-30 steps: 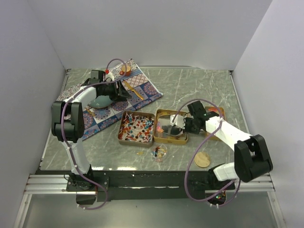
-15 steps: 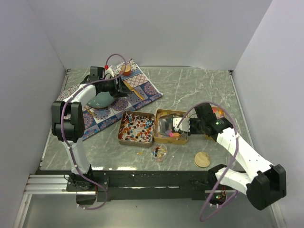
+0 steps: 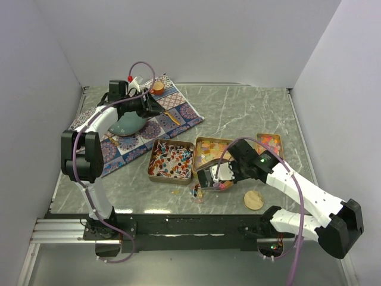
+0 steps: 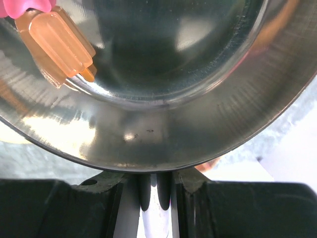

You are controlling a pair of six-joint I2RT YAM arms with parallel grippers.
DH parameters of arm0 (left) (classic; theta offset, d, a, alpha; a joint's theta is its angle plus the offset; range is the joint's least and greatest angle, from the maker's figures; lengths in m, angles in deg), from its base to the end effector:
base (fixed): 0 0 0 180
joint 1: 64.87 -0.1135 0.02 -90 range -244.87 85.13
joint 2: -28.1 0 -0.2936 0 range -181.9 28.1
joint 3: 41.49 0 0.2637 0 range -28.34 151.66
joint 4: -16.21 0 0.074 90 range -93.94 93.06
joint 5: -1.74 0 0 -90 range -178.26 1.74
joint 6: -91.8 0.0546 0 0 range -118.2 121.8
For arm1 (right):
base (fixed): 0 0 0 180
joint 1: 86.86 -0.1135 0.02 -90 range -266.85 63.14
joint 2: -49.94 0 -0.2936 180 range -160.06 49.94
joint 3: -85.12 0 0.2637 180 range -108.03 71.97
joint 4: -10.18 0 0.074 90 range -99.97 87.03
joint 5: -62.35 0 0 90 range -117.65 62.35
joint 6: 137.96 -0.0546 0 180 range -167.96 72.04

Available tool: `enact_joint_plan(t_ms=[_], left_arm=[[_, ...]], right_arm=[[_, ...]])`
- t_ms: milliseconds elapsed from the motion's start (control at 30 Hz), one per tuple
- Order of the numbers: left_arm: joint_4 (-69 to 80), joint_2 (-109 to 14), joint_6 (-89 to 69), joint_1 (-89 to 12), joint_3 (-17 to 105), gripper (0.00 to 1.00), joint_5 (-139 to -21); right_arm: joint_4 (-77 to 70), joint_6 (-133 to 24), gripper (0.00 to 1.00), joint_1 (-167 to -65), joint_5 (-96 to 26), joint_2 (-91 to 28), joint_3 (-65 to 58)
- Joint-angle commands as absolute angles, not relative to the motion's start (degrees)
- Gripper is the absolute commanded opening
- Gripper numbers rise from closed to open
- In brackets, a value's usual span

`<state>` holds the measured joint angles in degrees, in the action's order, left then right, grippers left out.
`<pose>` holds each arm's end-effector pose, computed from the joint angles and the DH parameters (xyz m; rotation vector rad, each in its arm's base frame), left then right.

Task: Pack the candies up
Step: Place the fake candies in the packing bottle.

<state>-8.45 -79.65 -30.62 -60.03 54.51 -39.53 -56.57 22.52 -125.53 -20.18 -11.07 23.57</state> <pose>0.4511 -0.0794 0.2741 -0.0356 2.2459 -1.2929 0.1552 0.1151 0.2555 -2.2260 1.6300 -0.3324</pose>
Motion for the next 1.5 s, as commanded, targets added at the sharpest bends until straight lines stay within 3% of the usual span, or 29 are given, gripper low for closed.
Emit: enact_joint_plan(t_ms=[0,433,967,1133,1267,1467], left_arm=[[-4.2,-75.9,-32.4,-60.7,54.1,0.57,-38.2],[-0.2,-73.6,-34.6,-61.8,51.0,0.58,-38.7],[4.5,-70.4,-37.9,-62.2,47.2,0.59,-36.5],[7.5,-67.3,-37.6,-61.4,44.1,0.6,-32.7],[3.2,-67.7,-32.6,-59.6,46.4,0.65,-27.2],[6.4,-72.4,-42.7,-58.2,50.7,0.67,-22.5]], right_arm=[[-59.9,30.8,0.0,-128.2,-10.3,-12.0,19.0],[-67.6,26.8,0.0,-137.1,2.5,-20.5,11.8],[-74.1,24.9,0.0,-140.2,5.7,-24.9,6.8],[-73.5,18.0,0.0,-136.2,1.8,-26.7,-1.4],[-71.8,8.9,0.0,-129.6,-9.4,-33.1,-11.8],[-66.4,1.8,0.0,-124.9,-15.5,-40.0,-21.2]])
